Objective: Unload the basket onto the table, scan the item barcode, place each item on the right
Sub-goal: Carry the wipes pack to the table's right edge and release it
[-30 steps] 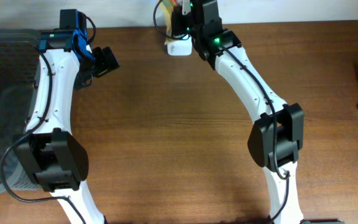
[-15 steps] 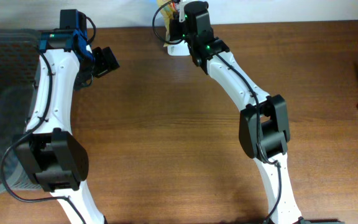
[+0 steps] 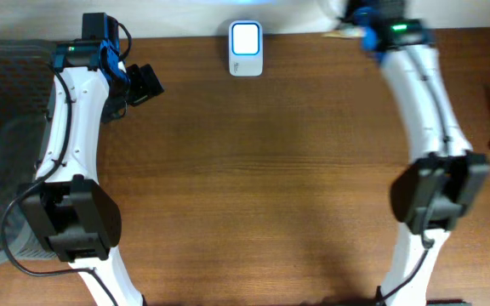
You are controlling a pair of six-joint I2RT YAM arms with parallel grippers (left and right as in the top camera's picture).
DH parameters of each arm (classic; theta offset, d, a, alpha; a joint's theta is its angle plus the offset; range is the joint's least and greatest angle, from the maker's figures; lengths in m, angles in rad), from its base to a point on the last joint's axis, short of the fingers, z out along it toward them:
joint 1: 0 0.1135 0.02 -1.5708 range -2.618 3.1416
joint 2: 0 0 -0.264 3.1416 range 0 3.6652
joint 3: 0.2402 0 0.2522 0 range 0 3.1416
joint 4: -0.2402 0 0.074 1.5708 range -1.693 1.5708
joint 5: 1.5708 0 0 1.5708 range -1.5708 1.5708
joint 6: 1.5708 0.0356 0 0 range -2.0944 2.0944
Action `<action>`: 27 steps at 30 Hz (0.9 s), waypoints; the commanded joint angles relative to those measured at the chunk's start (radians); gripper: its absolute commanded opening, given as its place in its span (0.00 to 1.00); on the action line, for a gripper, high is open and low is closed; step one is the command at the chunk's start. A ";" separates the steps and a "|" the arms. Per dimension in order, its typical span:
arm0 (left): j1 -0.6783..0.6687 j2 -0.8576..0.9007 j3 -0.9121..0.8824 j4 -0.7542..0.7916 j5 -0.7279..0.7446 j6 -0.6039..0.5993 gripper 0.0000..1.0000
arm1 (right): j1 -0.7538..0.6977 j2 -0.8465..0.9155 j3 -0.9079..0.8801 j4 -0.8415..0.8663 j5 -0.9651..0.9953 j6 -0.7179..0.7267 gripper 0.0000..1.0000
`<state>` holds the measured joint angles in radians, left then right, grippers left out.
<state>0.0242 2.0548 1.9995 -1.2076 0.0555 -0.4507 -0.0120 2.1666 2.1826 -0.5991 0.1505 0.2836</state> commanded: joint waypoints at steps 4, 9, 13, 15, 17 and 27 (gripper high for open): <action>0.003 0.010 0.016 -0.001 0.008 -0.008 0.99 | -0.264 0.002 -0.014 -0.167 0.045 0.047 0.04; 0.003 0.010 0.016 -0.001 0.007 -0.008 0.99 | -0.437 0.002 -0.064 -0.214 0.041 0.047 0.04; 0.003 0.010 0.016 -0.002 0.008 -0.008 0.99 | -0.509 0.002 -0.143 -0.196 0.040 0.047 0.04; 0.003 0.010 0.016 -0.001 0.008 -0.008 0.99 | -0.526 0.002 -0.187 -0.171 0.037 0.047 0.04; 0.003 0.010 0.016 -0.001 0.008 -0.008 0.99 | -0.530 0.002 -0.221 -0.144 0.038 0.047 0.04; 0.003 0.010 0.016 -0.001 0.008 -0.008 0.99 | -0.554 0.002 -0.283 -0.114 0.254 0.089 0.19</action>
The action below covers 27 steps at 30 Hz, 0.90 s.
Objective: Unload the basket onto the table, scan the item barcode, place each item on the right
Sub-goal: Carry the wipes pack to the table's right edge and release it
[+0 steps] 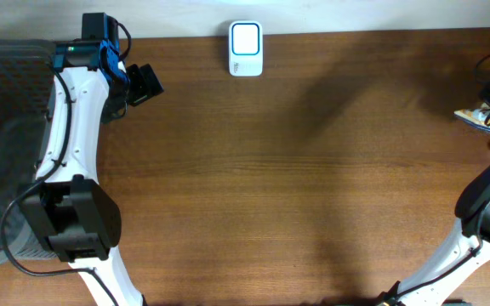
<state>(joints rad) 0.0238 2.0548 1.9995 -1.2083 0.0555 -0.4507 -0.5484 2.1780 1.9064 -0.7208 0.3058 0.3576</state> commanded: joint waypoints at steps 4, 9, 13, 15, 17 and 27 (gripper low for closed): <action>0.003 0.010 0.016 0.000 0.008 -0.008 0.99 | -0.036 -0.018 -0.006 -0.014 0.095 0.014 0.77; 0.003 0.010 0.016 0.000 0.007 -0.008 0.99 | -0.014 -0.138 0.011 -0.036 0.019 0.014 0.88; 0.003 0.010 0.016 -0.001 0.007 -0.008 0.99 | 0.025 -0.330 0.011 -0.012 -0.080 0.018 0.89; 0.003 0.010 0.016 0.000 0.007 -0.008 0.99 | 0.060 -0.432 0.011 -0.045 -0.134 0.018 0.90; 0.003 0.010 0.016 -0.001 0.008 -0.008 0.99 | 0.123 -0.539 0.010 -0.099 -0.164 0.018 0.90; 0.003 0.010 0.016 0.000 0.008 -0.008 0.99 | 0.489 -0.935 -0.271 -0.199 -0.092 0.018 0.91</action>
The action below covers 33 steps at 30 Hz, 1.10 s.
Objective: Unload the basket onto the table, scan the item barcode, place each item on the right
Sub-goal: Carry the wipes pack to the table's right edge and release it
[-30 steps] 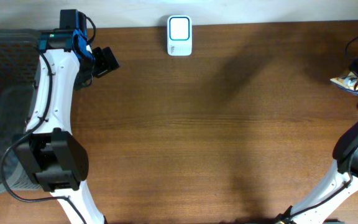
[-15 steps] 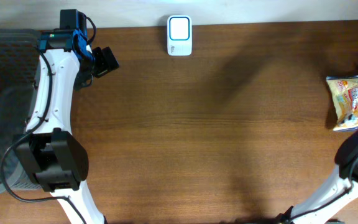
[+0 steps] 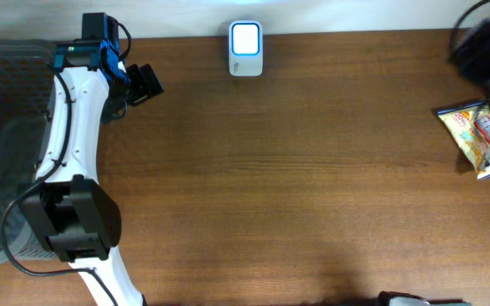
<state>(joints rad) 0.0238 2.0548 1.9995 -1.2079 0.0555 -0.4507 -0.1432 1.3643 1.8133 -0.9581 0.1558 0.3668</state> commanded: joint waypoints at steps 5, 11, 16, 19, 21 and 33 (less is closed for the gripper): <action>0.003 0.010 0.016 -0.001 0.008 -0.008 0.99 | 0.157 -0.328 -0.524 0.188 0.061 0.008 0.95; 0.003 0.010 0.016 -0.001 0.007 -0.008 0.99 | 0.177 -0.442 -0.823 0.261 0.031 0.009 0.99; 0.003 0.010 0.016 -0.001 0.008 -0.008 0.99 | 0.177 -0.388 -0.848 0.259 0.031 0.009 0.98; 0.003 0.010 0.016 -0.001 0.008 -0.008 0.99 | 0.177 -0.336 -0.848 0.254 0.031 0.009 0.99; 0.003 0.010 0.016 -0.001 0.008 -0.008 0.99 | 0.177 -0.303 -0.848 0.223 0.019 0.009 0.99; 0.003 0.010 0.016 -0.001 0.007 -0.008 0.99 | 0.177 -0.347 -0.847 0.189 -0.282 -0.128 0.99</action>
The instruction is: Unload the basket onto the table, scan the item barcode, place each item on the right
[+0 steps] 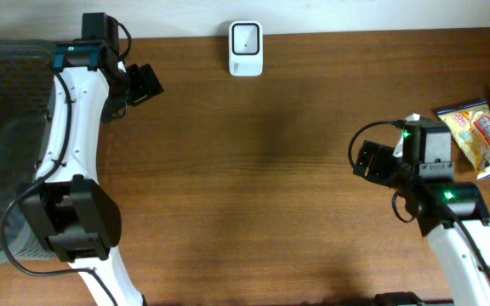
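The white scanner stands at the table's far edge, its window dim. A yellow snack packet lies flat at the right side of the table. My right gripper points left just beside it, a little to its left and nearer the front, with nothing seen between its fingers. My left gripper hangs at the far left, away from the scanner and the packets. Both grippers are dark shapes from above, and their jaws cannot be made out.
A red packet and an orange one lie at the right edge behind the yellow packet. A dark mesh basket fills the left side beside the table.
My right arm has moved from the far right corner to the front right, its gripper now left of the yellow packet. The packet lies slightly farther back. The scanner's window has gone dim.
My right arm first reached along the far edge, right of the lit scanner. Then it was over the packets at the right edge, with the yellow packet showing under it. Then the packet lay flat below the arm. Now the arm is drawn back; the left arm stayed still.
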You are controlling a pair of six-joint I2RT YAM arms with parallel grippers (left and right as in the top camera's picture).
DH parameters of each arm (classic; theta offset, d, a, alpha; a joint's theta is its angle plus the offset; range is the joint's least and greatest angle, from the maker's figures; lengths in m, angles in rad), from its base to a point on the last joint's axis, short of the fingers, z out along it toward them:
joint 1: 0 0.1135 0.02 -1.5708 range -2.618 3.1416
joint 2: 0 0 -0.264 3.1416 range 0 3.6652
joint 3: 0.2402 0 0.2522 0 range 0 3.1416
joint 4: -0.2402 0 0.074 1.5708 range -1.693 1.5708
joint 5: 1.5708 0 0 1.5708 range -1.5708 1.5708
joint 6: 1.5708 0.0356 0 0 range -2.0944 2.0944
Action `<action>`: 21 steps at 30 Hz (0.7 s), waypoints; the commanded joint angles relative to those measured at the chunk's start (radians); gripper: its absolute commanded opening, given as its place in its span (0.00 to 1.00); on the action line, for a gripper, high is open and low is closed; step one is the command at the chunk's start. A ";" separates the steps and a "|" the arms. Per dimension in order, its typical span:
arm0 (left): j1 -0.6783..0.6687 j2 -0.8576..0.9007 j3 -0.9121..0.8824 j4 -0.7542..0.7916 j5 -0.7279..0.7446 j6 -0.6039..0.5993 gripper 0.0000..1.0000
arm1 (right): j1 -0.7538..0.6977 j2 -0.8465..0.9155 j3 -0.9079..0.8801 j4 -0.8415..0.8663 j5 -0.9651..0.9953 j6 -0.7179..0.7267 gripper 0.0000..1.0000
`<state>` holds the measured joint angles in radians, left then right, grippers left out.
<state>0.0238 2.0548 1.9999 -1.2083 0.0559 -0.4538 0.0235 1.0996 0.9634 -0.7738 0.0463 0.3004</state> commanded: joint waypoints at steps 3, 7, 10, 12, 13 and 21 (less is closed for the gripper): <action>0.003 0.010 0.016 0.000 0.007 -0.005 0.99 | 0.010 -0.153 0.003 -0.012 -0.250 -0.106 0.98; 0.003 0.010 0.016 0.000 0.007 -0.005 0.99 | 0.010 -0.249 0.003 -0.126 -0.279 -0.113 0.99; 0.003 0.010 0.016 0.000 0.007 -0.005 0.99 | 0.009 -0.296 0.003 -0.206 -0.248 -0.113 0.98; 0.003 0.010 0.016 -0.001 0.007 -0.005 0.99 | 0.009 -0.314 0.003 -0.210 -0.248 -0.114 0.99; 0.003 0.010 0.016 0.000 0.007 -0.005 0.99 | 0.009 -0.324 0.003 -0.210 -0.245 -0.114 0.99; 0.001 0.010 0.016 0.000 0.007 -0.005 0.99 | 0.009 -0.457 0.002 -0.211 -0.245 -0.166 0.98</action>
<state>0.0238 2.0548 1.9999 -1.2083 0.0559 -0.4538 0.0242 0.6853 0.9634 -0.9848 -0.1940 0.1692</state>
